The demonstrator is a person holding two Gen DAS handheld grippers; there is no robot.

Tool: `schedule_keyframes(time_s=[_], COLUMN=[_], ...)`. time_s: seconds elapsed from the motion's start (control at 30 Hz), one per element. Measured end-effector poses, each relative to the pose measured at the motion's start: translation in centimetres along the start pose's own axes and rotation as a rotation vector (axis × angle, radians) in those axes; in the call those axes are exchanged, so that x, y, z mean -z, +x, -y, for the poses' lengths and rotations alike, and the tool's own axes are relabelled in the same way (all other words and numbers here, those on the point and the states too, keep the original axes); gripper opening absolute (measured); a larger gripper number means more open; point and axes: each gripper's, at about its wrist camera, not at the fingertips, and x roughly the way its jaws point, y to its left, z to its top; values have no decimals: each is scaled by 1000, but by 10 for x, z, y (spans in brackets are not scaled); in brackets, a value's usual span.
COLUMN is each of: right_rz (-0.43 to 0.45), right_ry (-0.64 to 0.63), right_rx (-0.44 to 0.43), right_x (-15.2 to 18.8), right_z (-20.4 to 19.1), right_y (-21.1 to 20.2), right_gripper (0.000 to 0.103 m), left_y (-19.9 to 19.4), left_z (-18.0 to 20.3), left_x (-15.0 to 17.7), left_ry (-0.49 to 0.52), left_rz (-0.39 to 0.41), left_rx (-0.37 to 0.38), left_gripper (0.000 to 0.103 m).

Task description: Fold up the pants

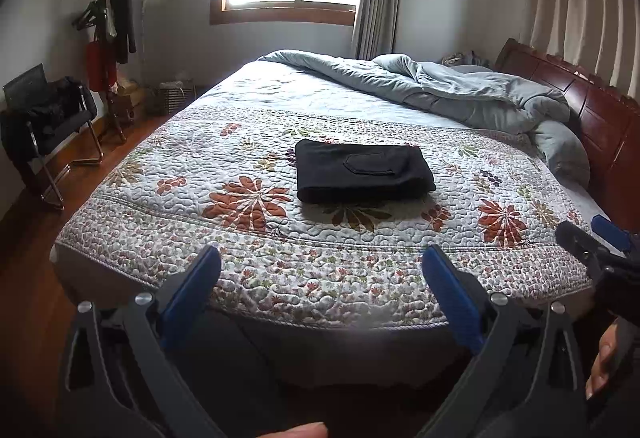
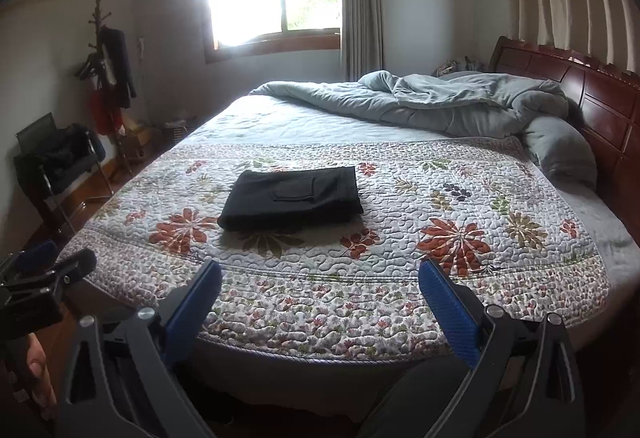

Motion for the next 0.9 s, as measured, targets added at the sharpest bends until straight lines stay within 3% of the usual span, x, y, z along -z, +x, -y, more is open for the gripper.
schedule_keyframes(time_s=[0.9], right_rz=[-92], right_ry=[-19], right_rx=[-57], right_x=[-5], right_z=[-9], right_y=[64], right_gripper=[99], left_y=[44], left_z=[13], left_x=[-17], left_ry=[6], left_rz=[-40], left_rx=[-32], left_gripper=[100])
